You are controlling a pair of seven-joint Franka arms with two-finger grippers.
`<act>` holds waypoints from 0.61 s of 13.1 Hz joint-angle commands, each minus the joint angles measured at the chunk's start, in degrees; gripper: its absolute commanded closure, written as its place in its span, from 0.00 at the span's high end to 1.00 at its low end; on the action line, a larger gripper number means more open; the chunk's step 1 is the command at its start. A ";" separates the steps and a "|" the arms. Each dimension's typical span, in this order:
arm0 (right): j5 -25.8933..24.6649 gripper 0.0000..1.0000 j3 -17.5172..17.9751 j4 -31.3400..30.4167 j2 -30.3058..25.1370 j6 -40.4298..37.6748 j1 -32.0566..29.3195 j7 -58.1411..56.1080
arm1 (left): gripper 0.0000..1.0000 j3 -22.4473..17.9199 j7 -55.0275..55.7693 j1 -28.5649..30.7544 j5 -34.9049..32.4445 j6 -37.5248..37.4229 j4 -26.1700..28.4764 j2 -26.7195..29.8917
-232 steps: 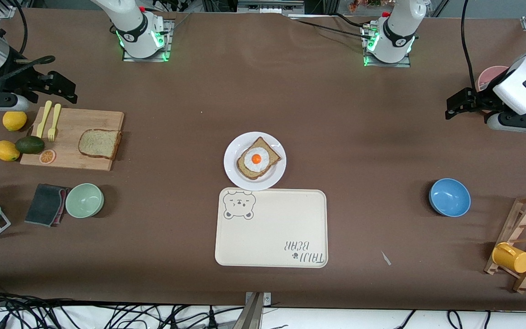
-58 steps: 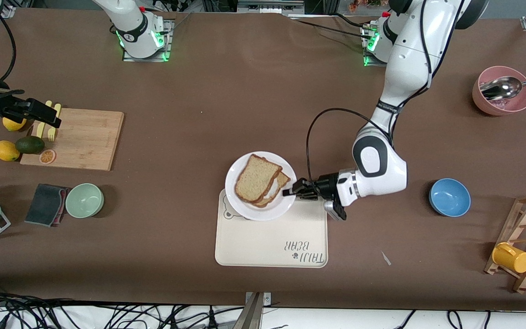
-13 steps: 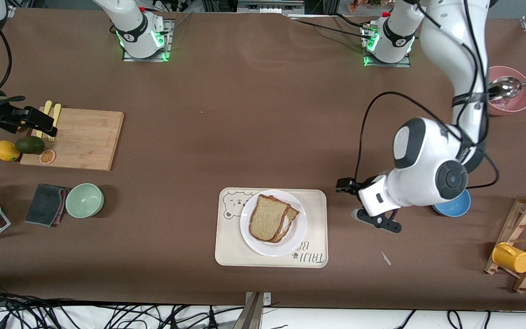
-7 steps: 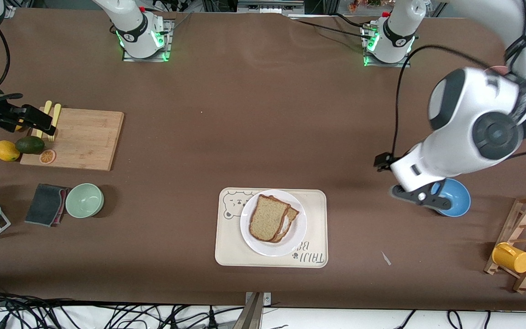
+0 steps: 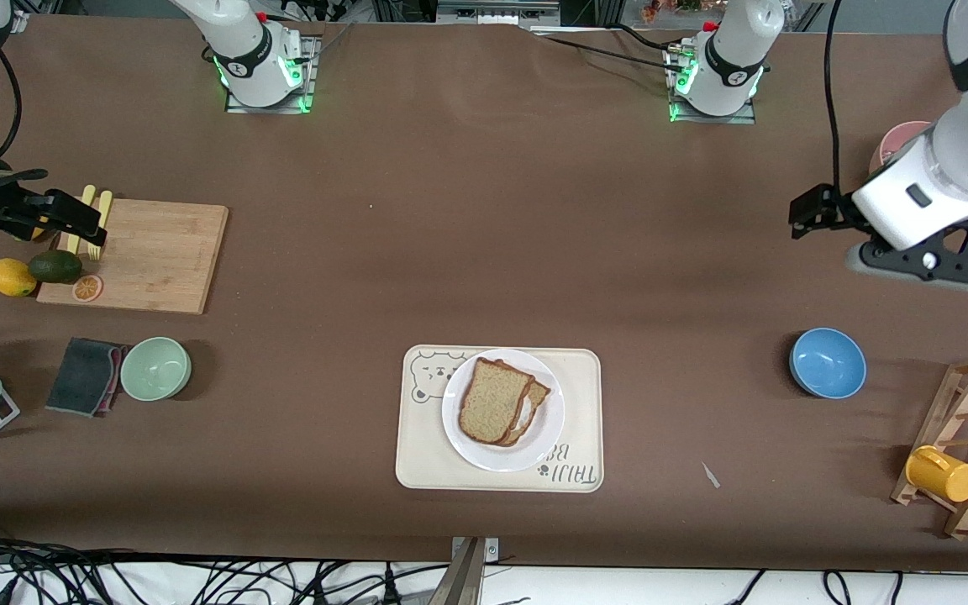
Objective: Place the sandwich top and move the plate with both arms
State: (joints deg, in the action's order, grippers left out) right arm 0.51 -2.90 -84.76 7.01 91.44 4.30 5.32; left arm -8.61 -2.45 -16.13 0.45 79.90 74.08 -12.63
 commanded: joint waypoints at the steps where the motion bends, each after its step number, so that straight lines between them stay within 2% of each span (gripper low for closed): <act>1: 0.37 1.00 0.17 0.56 -0.42 -1.44 0.01 -0.57 | 1.00 2.09 -0.54 4.93 -0.90 10.49 15.17 9.70; 2: 0.46 1.00 0.17 0.56 -0.42 -1.61 0.01 -0.57 | 1.00 4.19 -0.54 7.84 0.68 13.84 17.74 11.04; 7: 0.46 1.00 0.26 0.56 -0.42 -1.70 0.01 -0.57 | 1.00 4.57 1.12 9.81 0.78 14.32 19.52 11.22; 8: 0.46 1.00 0.26 0.56 -0.42 -1.70 0.01 -0.57 | 1.00 4.74 4.17 10.41 1.13 14.14 20.05 11.49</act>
State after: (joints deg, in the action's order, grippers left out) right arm 0.52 -2.81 -84.76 7.02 90.78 4.42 5.32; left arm -5.05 -1.49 -7.11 0.57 93.08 91.41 -3.31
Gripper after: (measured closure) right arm 0.000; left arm 0.000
